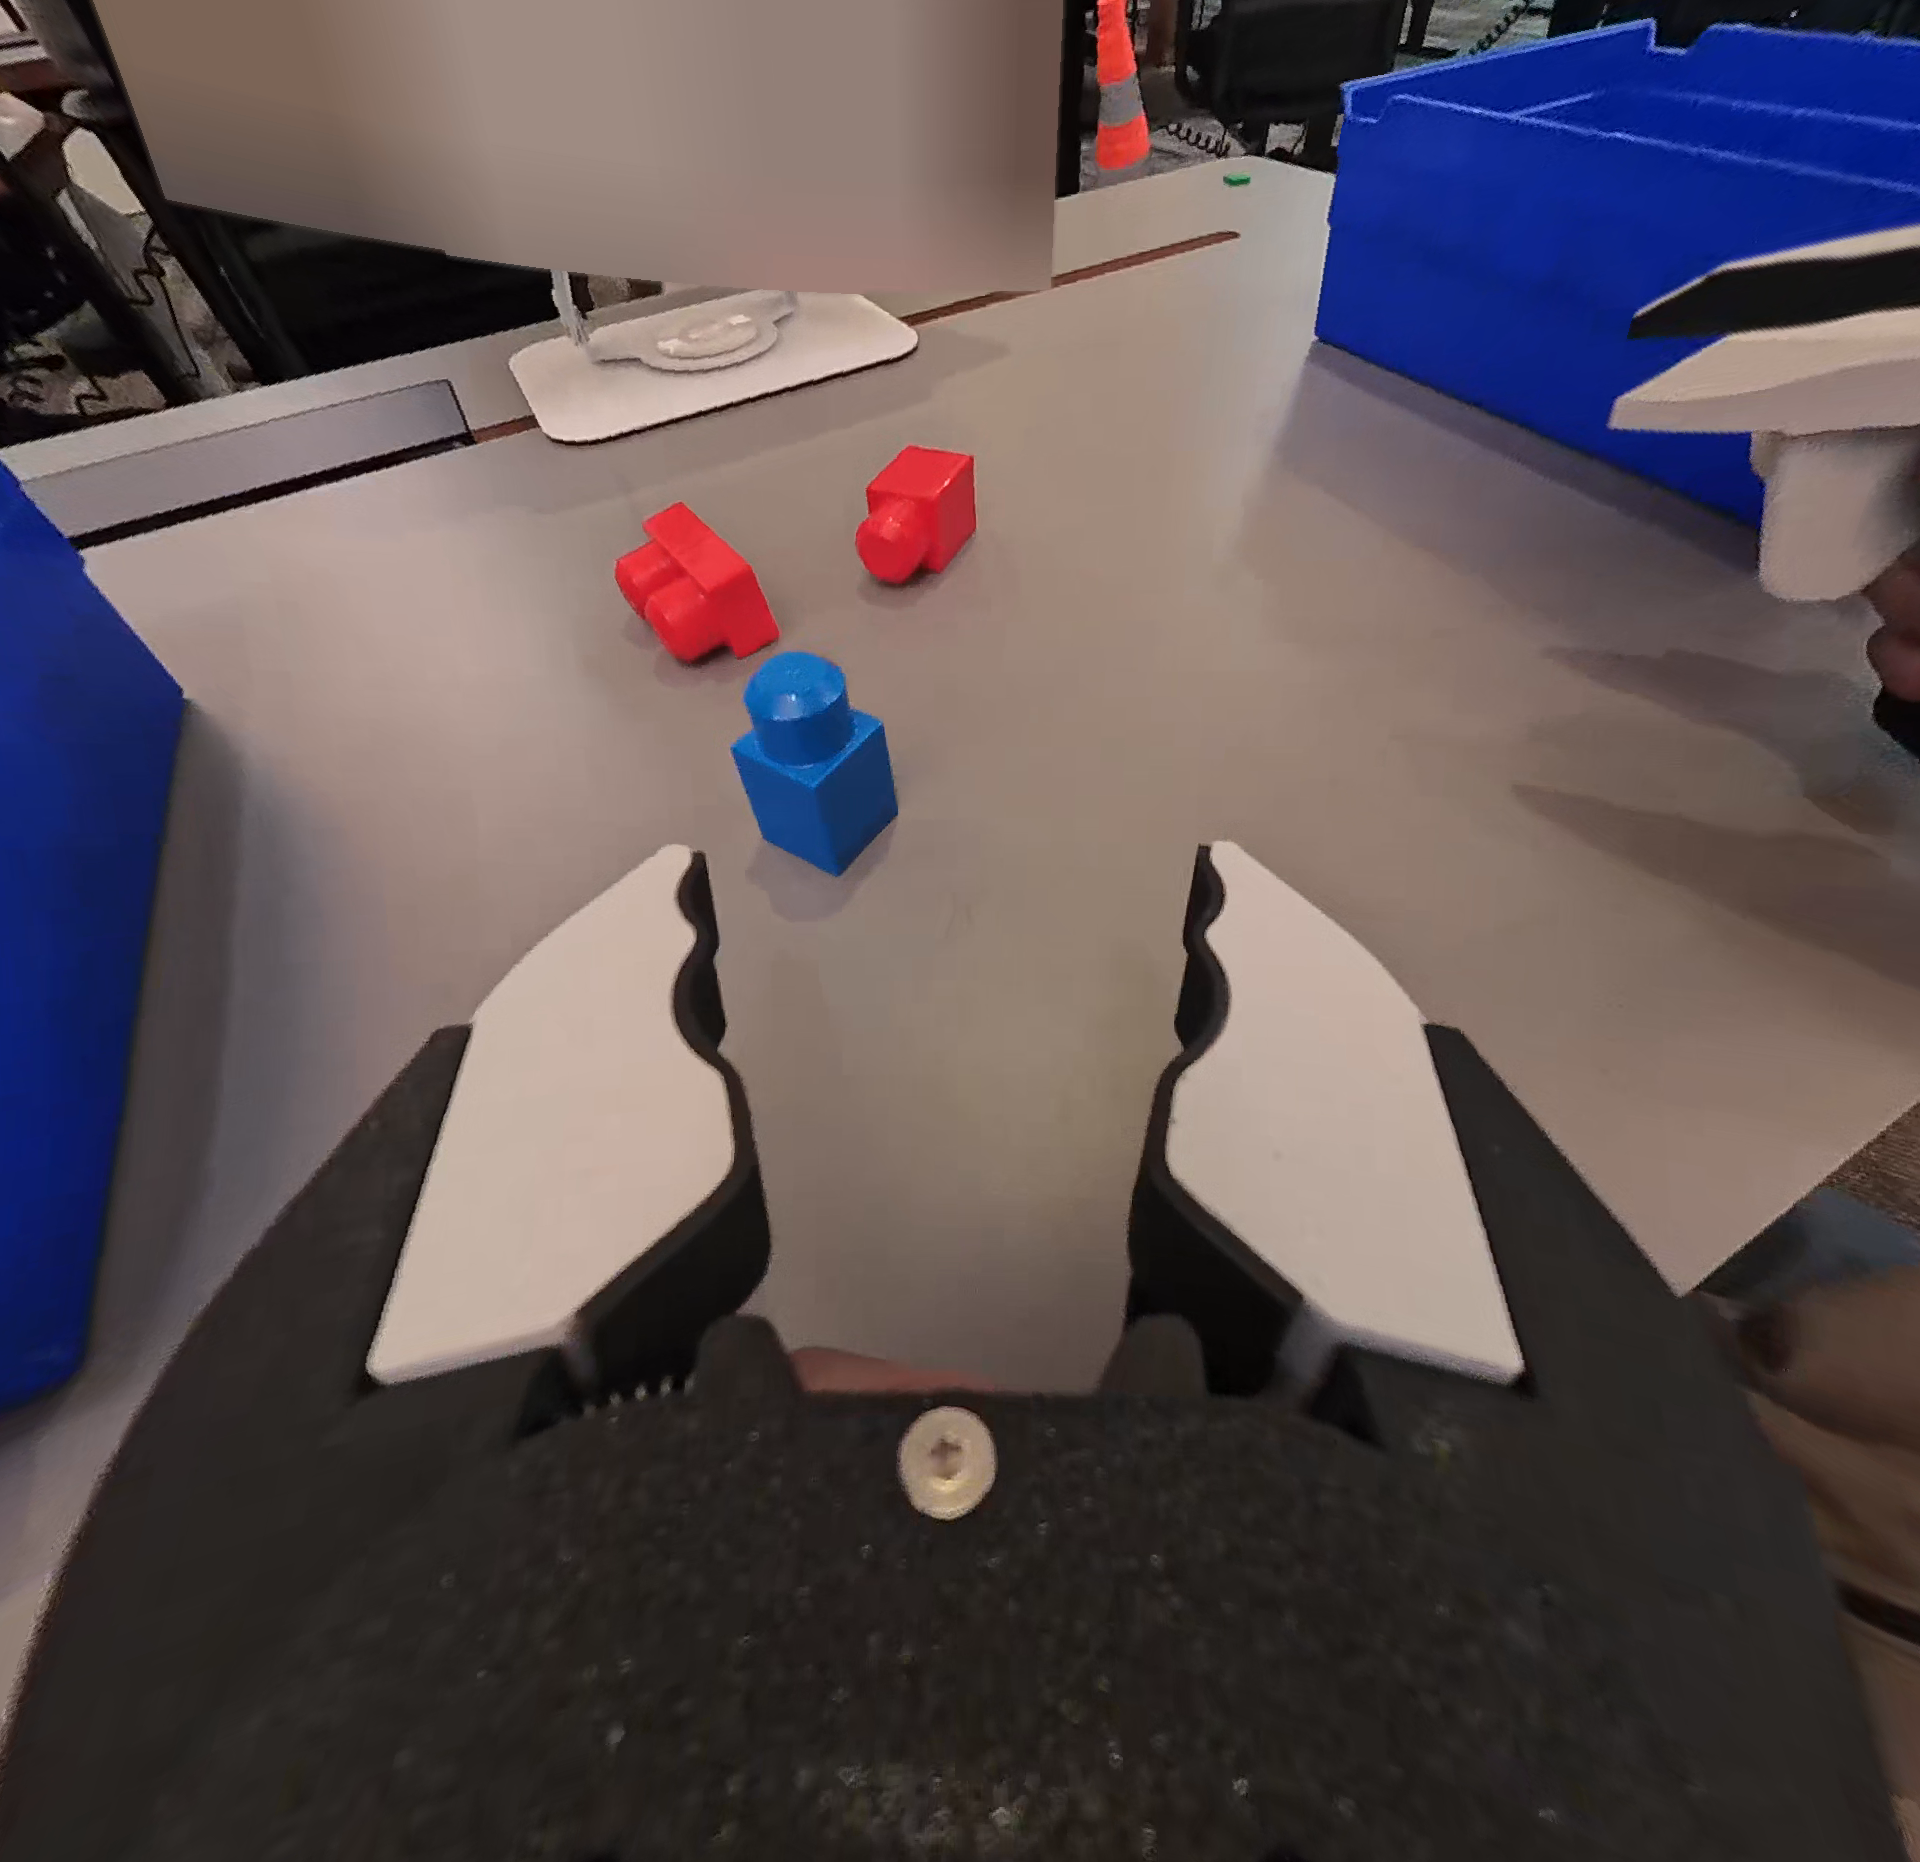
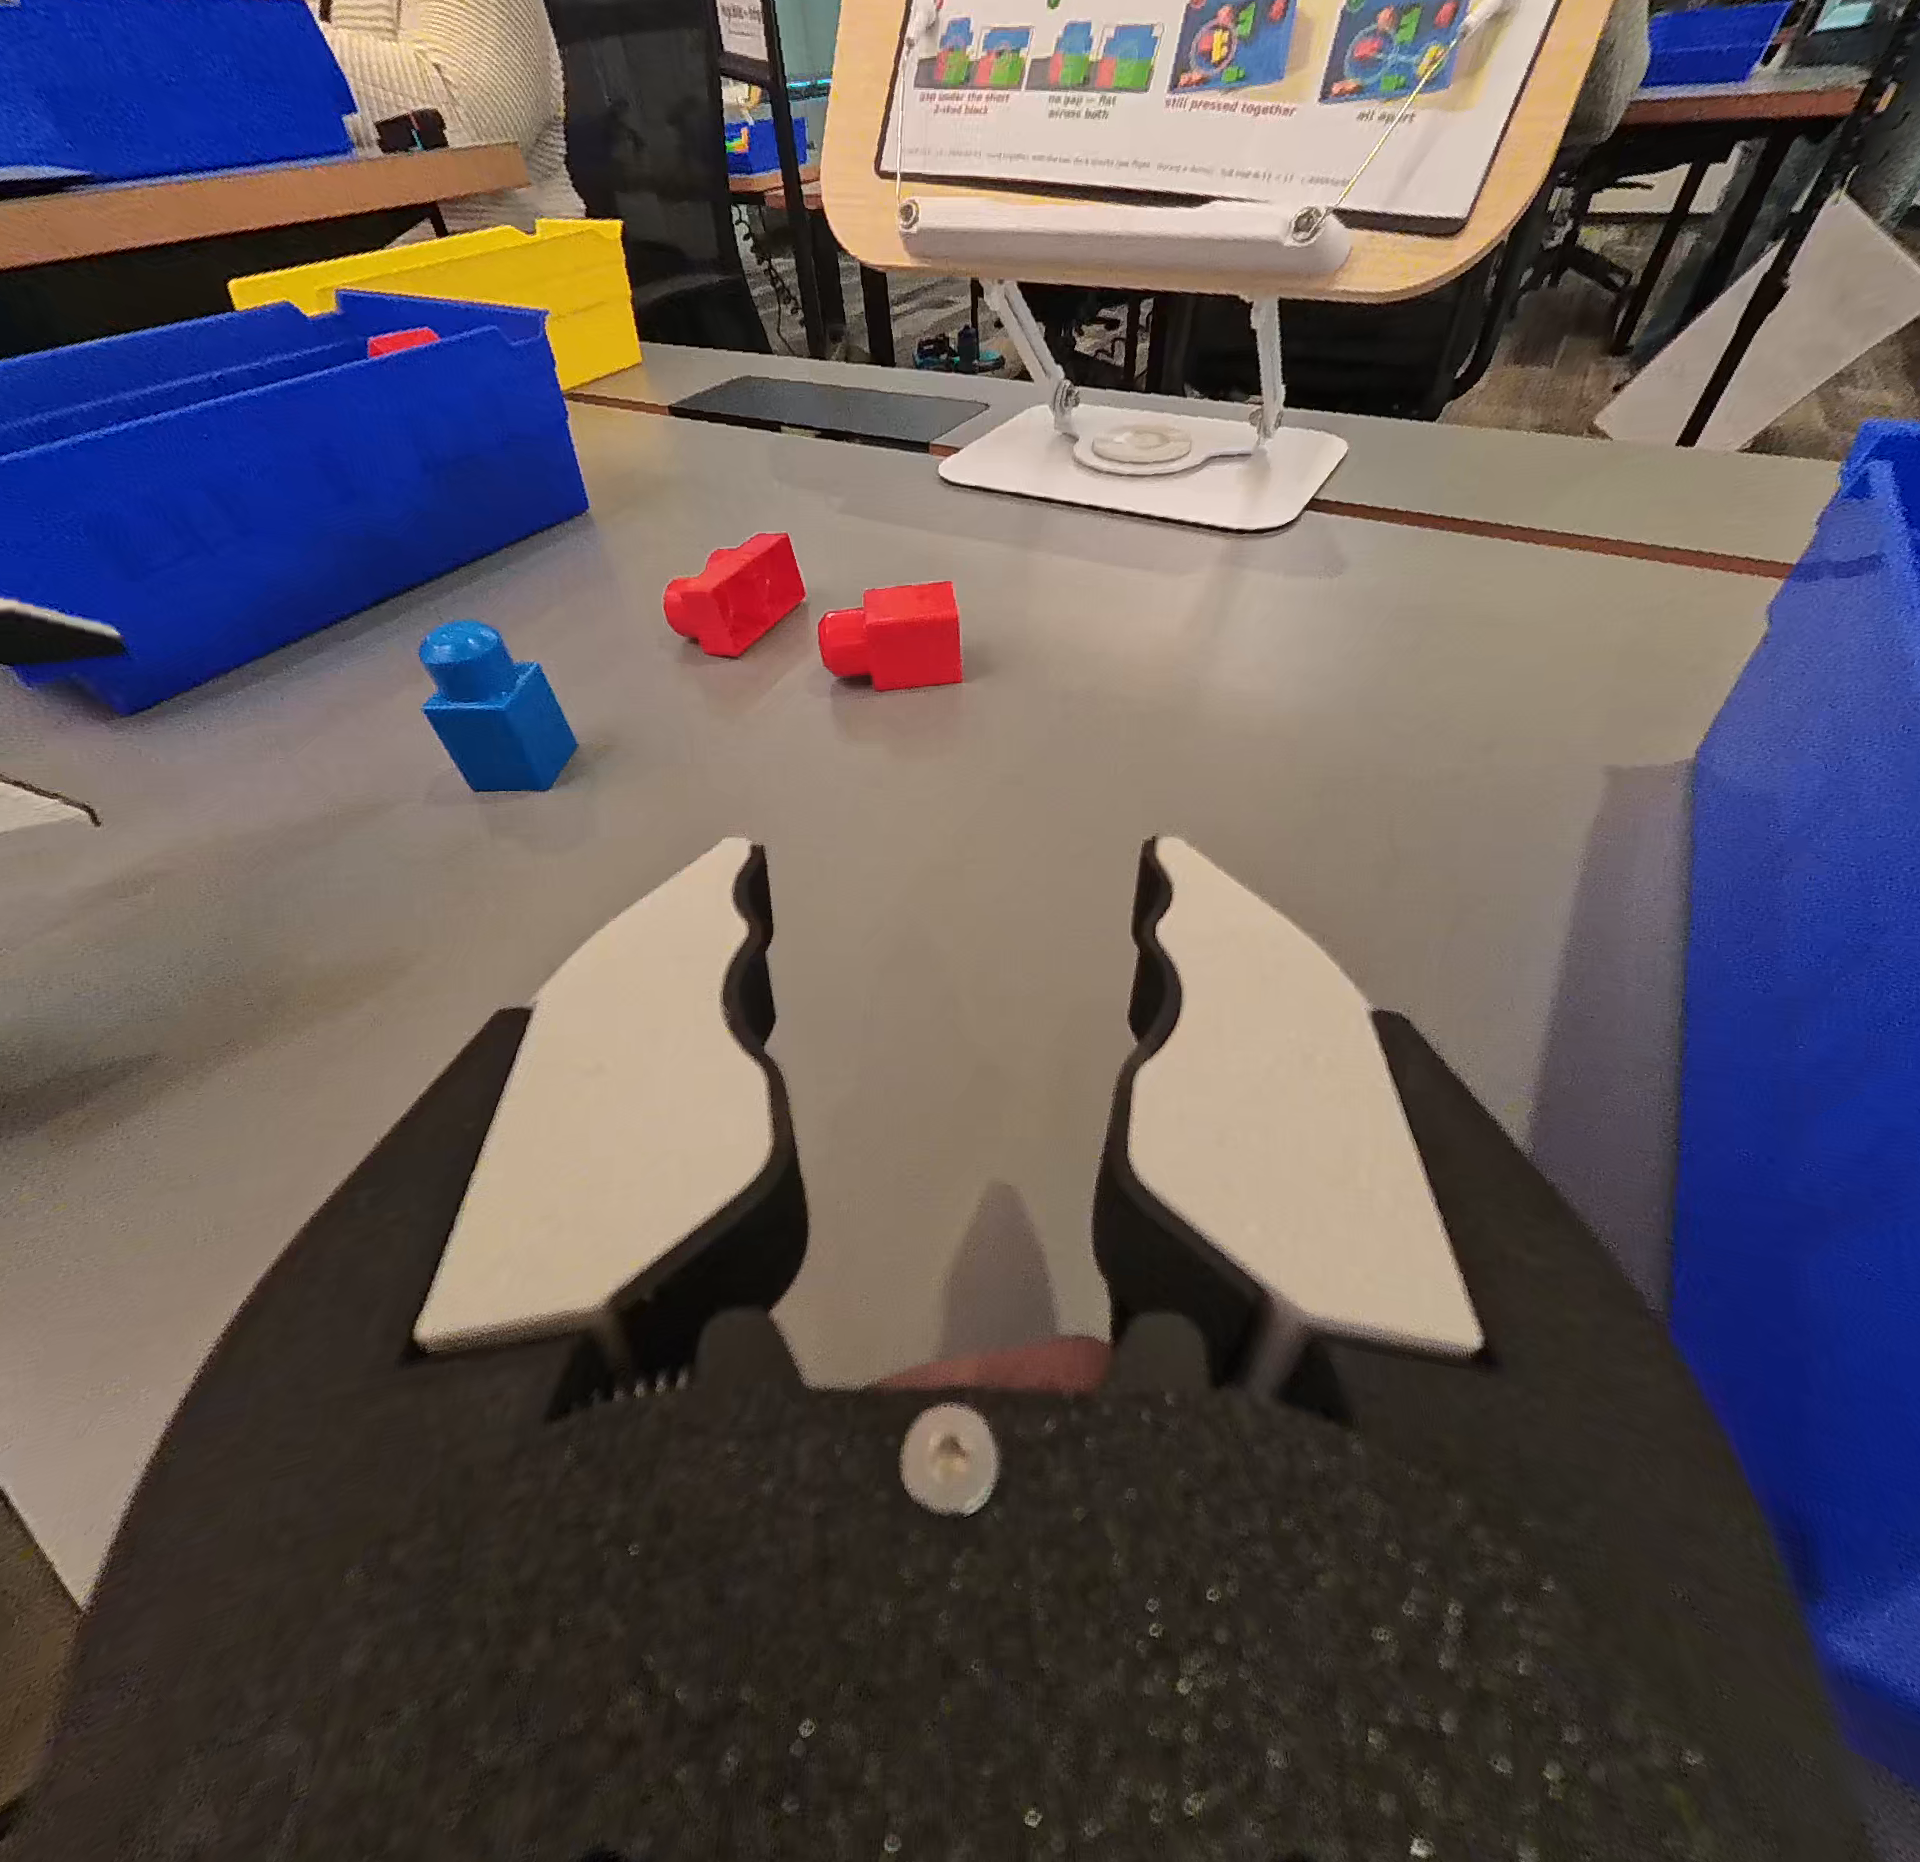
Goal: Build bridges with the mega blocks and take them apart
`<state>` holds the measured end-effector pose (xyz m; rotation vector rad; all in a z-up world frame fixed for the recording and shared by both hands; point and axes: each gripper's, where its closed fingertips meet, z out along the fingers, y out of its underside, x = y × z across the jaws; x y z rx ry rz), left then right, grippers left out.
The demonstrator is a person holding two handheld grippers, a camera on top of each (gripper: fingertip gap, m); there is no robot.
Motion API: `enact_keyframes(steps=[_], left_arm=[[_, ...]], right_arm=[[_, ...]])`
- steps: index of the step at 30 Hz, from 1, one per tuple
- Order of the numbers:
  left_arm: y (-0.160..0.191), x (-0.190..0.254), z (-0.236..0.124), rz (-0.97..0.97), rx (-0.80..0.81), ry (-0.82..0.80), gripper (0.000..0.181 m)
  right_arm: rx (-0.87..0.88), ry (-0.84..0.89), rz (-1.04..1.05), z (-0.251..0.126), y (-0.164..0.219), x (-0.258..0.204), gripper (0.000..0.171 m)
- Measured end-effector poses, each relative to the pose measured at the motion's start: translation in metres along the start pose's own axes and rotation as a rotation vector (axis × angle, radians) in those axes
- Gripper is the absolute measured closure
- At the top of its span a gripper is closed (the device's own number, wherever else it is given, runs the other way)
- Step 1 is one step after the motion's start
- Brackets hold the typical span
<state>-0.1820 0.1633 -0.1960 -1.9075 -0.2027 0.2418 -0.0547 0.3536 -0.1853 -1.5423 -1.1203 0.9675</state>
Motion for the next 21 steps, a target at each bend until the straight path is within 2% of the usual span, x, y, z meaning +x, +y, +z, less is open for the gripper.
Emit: enact_keyframes(steps=[9, 12, 17, 21], left_arm=[[-0.004, -0.002, 0.005, -0.027, -0.009, 0.032, 0.097], [-0.016, -0.001, 0.016, -0.002, -0.024, 0.066, 0.101], [-0.045, -0.006, 0.075, 0.119, -0.194, 0.163, 0.094], [-0.039, -0.010, 0.136, 0.248, -0.447, 0.269, 0.098]], right_arm=[[-0.022, 0.001, -0.035, 0.003, 0.004, -0.003, 0.107], [-0.019, -0.003, -0.029, 0.003, 0.002, -0.003, 0.107], [-0.017, -0.022, -0.012, 0.002, 0.001, -0.005, 0.108], [-0.008, -0.036, 0.000, 0.000, -0.002, -0.007, 0.109]])
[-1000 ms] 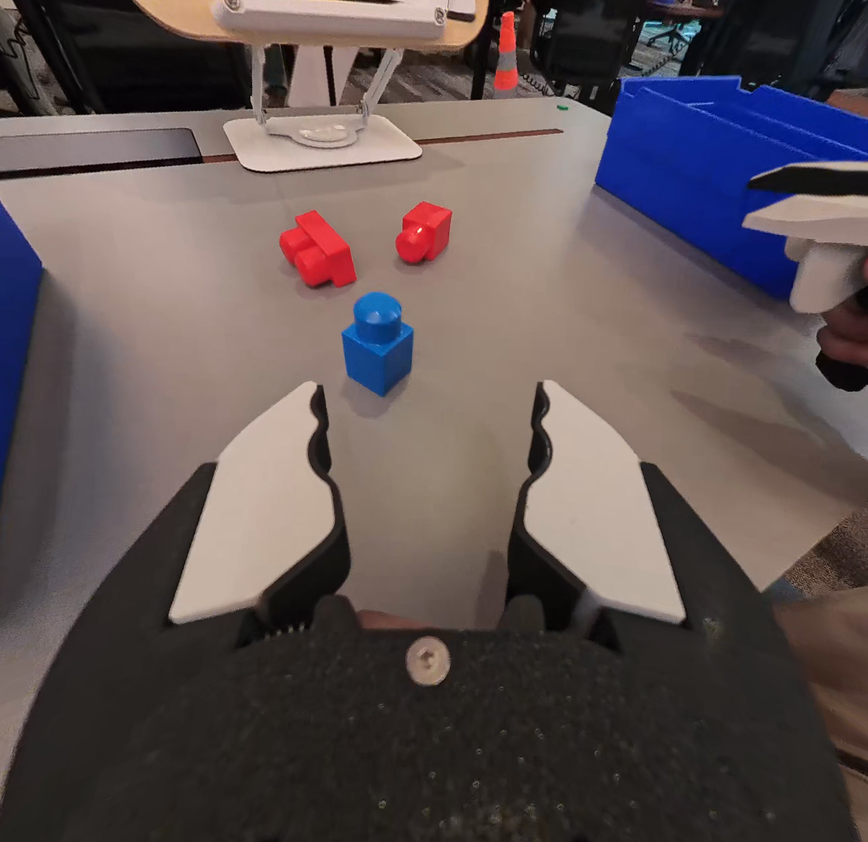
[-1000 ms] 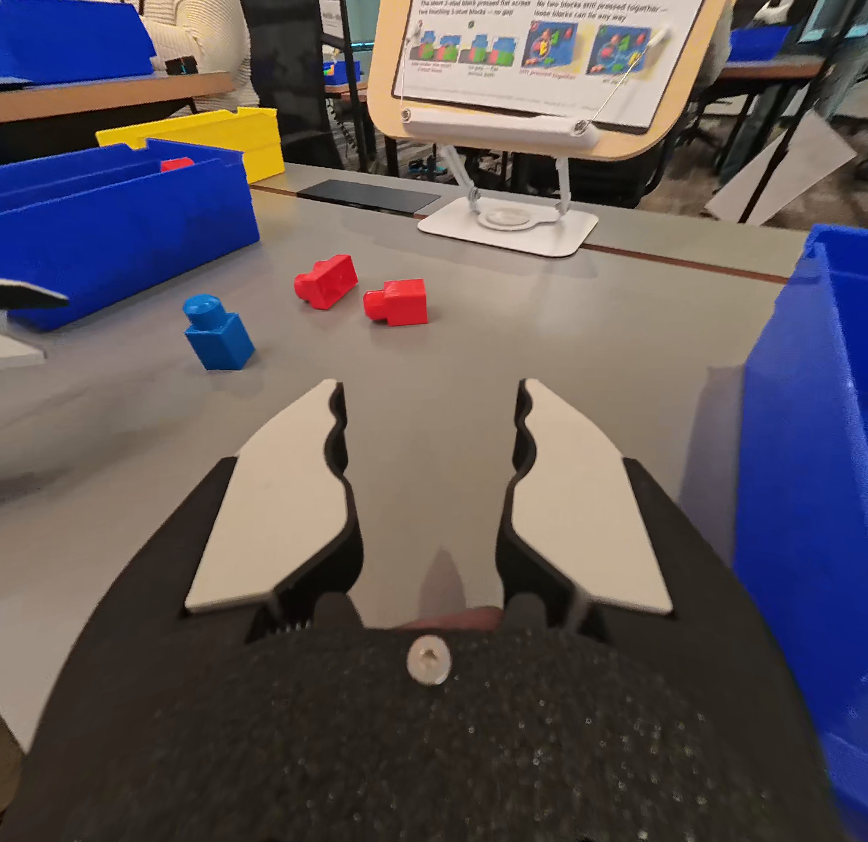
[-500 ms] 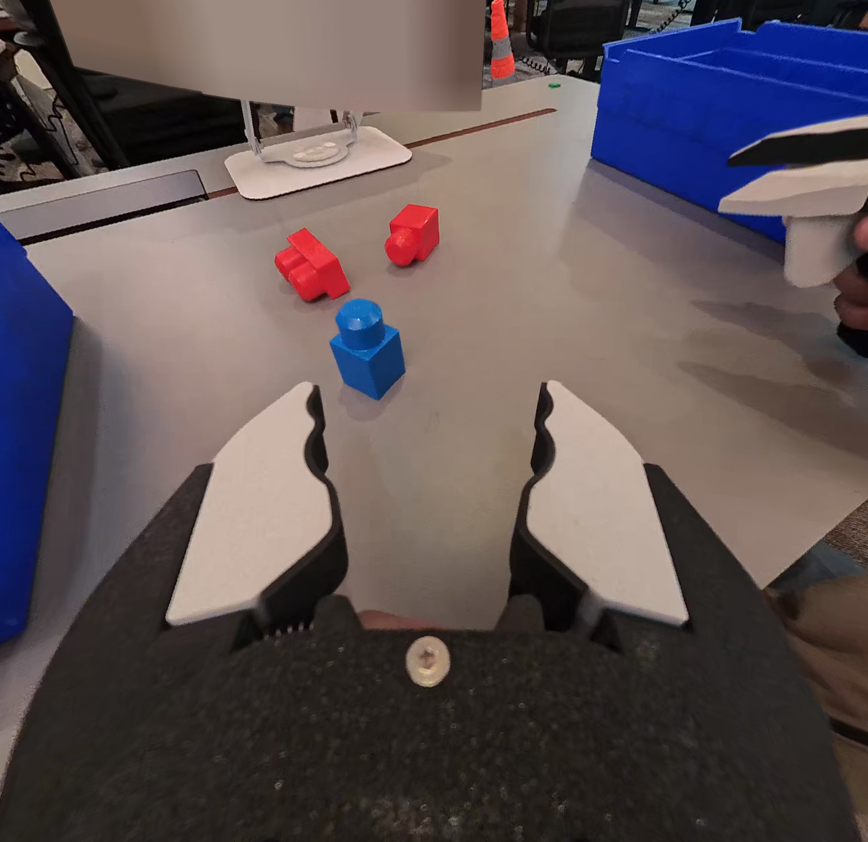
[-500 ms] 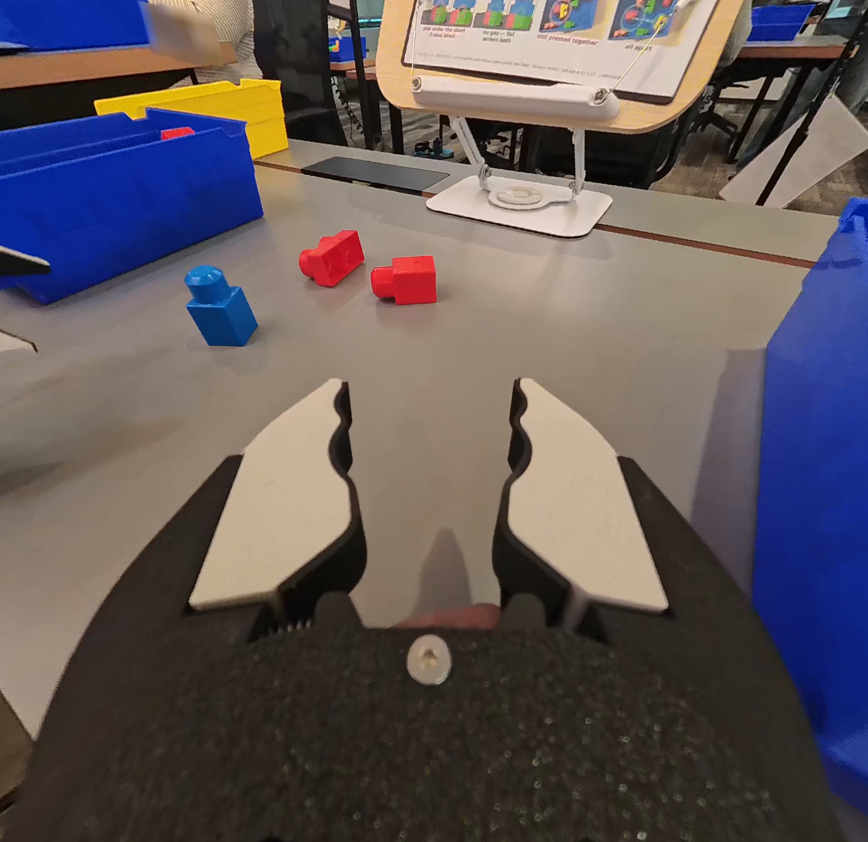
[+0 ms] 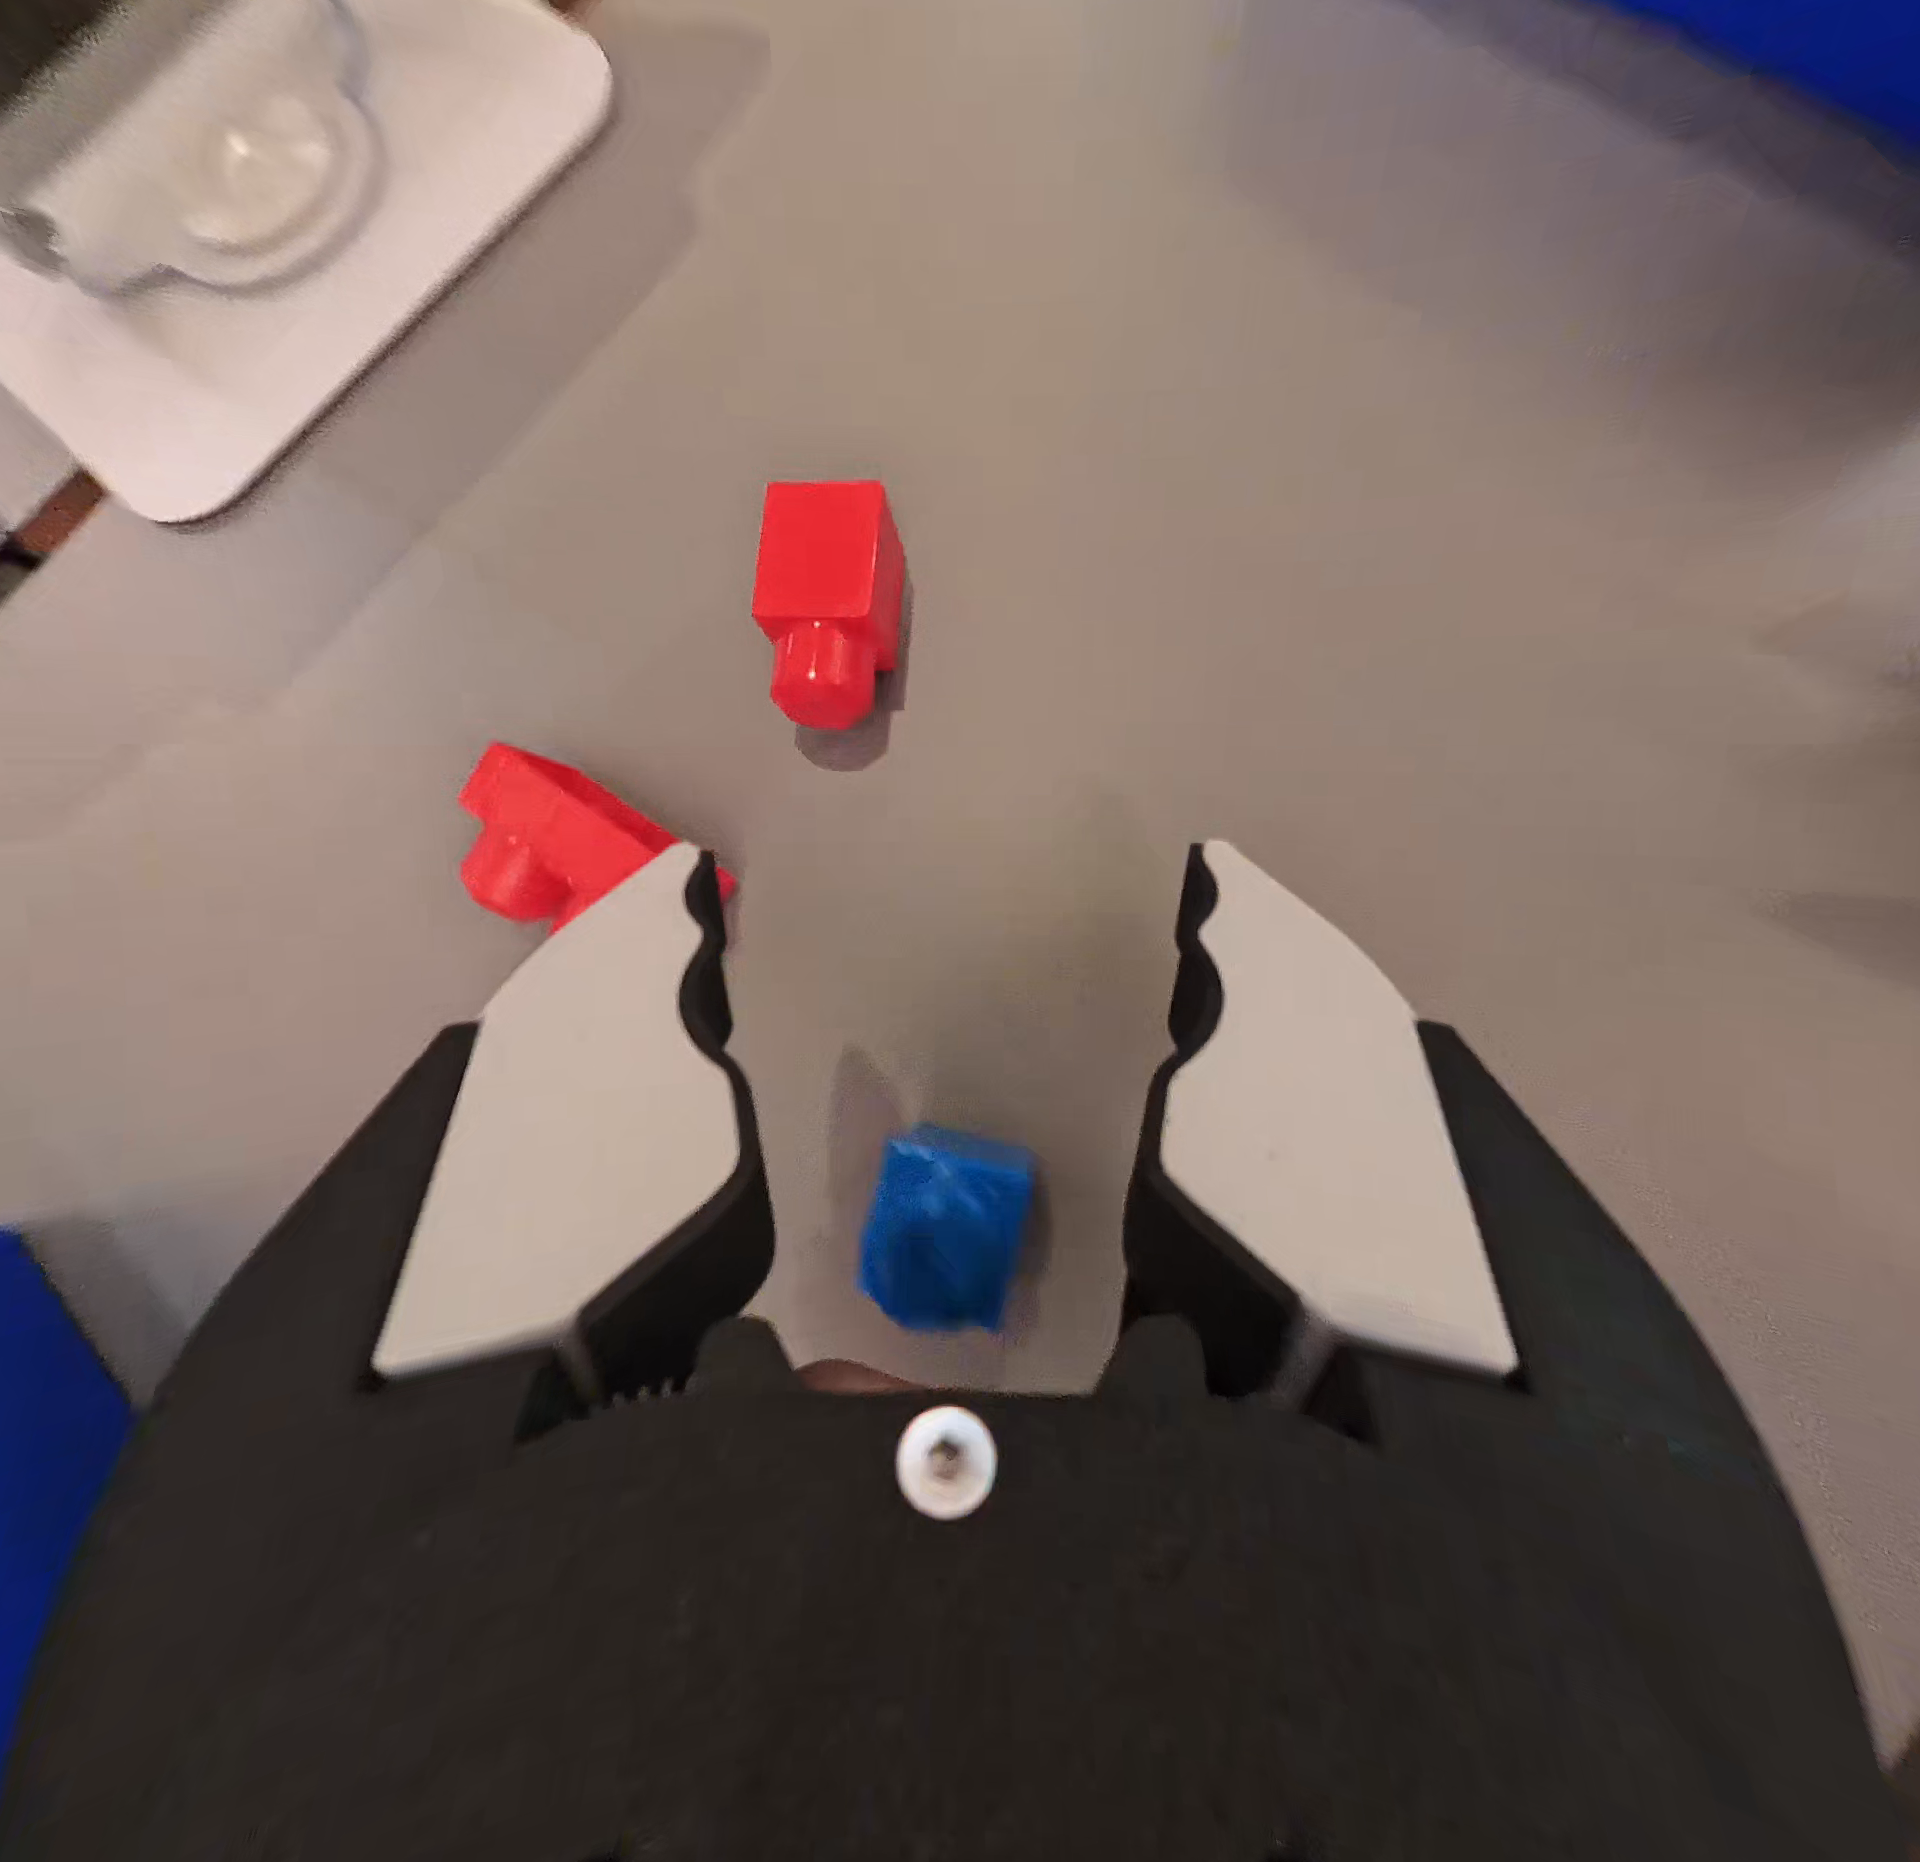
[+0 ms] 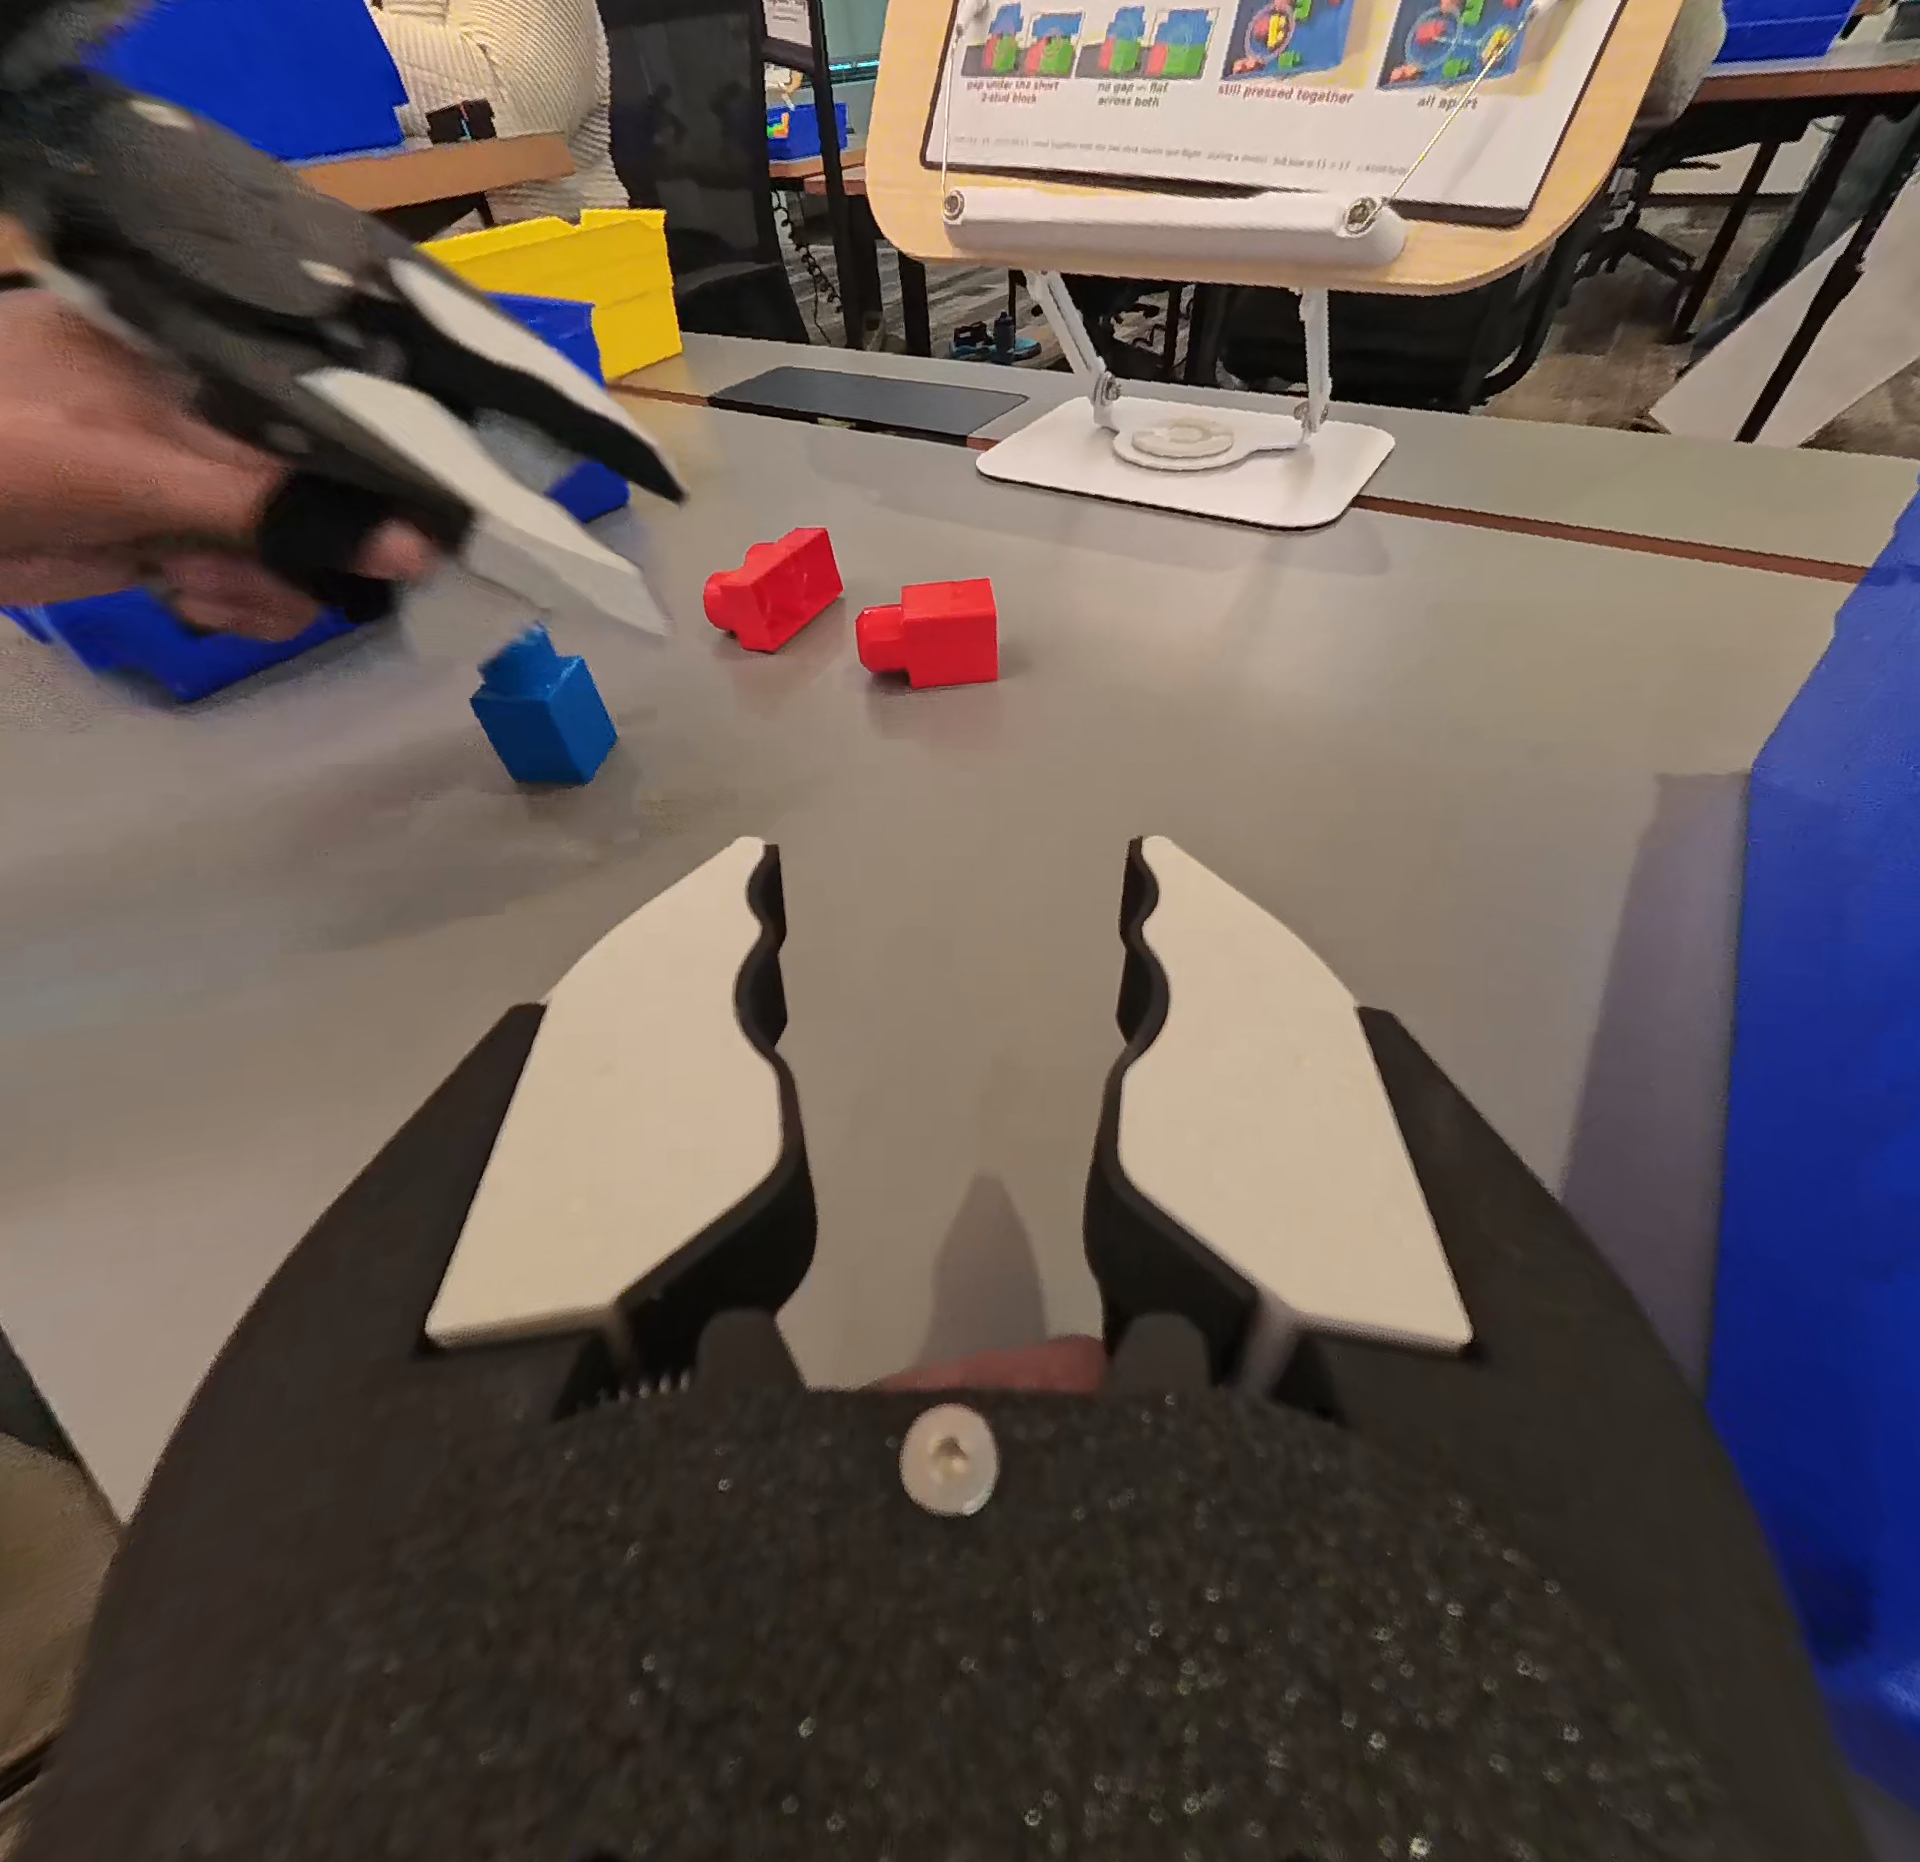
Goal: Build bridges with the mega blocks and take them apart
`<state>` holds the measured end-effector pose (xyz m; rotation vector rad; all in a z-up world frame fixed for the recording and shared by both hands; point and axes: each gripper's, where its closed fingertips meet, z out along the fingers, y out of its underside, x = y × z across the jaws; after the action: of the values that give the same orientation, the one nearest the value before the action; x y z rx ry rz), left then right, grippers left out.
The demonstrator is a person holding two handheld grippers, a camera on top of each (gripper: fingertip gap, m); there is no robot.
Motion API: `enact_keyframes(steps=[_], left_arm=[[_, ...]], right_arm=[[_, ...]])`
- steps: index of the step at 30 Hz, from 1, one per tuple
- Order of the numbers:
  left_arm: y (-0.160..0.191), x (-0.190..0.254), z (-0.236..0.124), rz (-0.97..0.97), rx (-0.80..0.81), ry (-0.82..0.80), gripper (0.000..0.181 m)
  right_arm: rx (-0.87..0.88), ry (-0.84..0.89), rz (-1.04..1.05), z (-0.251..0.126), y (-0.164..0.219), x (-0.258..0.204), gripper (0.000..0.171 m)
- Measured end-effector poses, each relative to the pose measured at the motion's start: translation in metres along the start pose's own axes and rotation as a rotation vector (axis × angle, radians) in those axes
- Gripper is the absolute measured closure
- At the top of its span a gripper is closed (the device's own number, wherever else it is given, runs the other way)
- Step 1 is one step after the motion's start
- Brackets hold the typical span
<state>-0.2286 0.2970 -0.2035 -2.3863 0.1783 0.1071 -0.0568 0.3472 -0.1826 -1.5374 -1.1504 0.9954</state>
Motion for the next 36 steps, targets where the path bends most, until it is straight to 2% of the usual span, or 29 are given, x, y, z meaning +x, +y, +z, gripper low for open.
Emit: enact_keyframes(steps=[3, 10, 12, 14, 22, 25, 28, 33, 36], left_arm=[[0.001, -0.021, 0.039, 0.099, -0.177, -0.001, 0.102], [0.008, -0.042, 0.091, 0.177, -0.378, 0.040, 0.113], [0.002, -0.038, 0.095, 0.146, -0.372, 0.094, 0.127], [0.002, -0.034, 0.096, 0.161, -0.391, 0.130, 0.152], [0.002, -0.036, 0.095, 0.227, -0.404, 0.123, 0.153], [-0.003, -0.037, 0.076, 0.313, -0.392, 0.084, 0.153], [-0.007, -0.040, 0.032, 0.443, -0.386, 0.035, 0.152], [0.010, -0.062, -0.045, 0.708, -0.528, -0.059, 0.152], [0.023, -0.078, -0.069, 0.902, -0.634, -0.092, 0.152]], right_arm=[[0.001, -0.011, 0.006, -0.001, -0.001, -0.002, 0.110], [0.007, -0.024, 0.007, -0.004, -0.005, -0.004, 0.111], [0.007, -0.024, 0.008, -0.005, -0.004, -0.003, 0.111], [0.003, -0.025, 0.013, -0.005, -0.003, -0.001, 0.112], [0.002, -0.033, 0.028, -0.006, -0.003, 0.000, 0.113], [-0.001, -0.036, 0.022, -0.005, -0.003, -0.002, 0.114], [-0.003, -0.042, 0.015, -0.006, -0.003, -0.004, 0.115], [-0.009, -0.051, 0.012, -0.005, -0.002, -0.008, 0.116], [-0.011, -0.054, 0.009, -0.005, -0.001, -0.010, 0.117]])
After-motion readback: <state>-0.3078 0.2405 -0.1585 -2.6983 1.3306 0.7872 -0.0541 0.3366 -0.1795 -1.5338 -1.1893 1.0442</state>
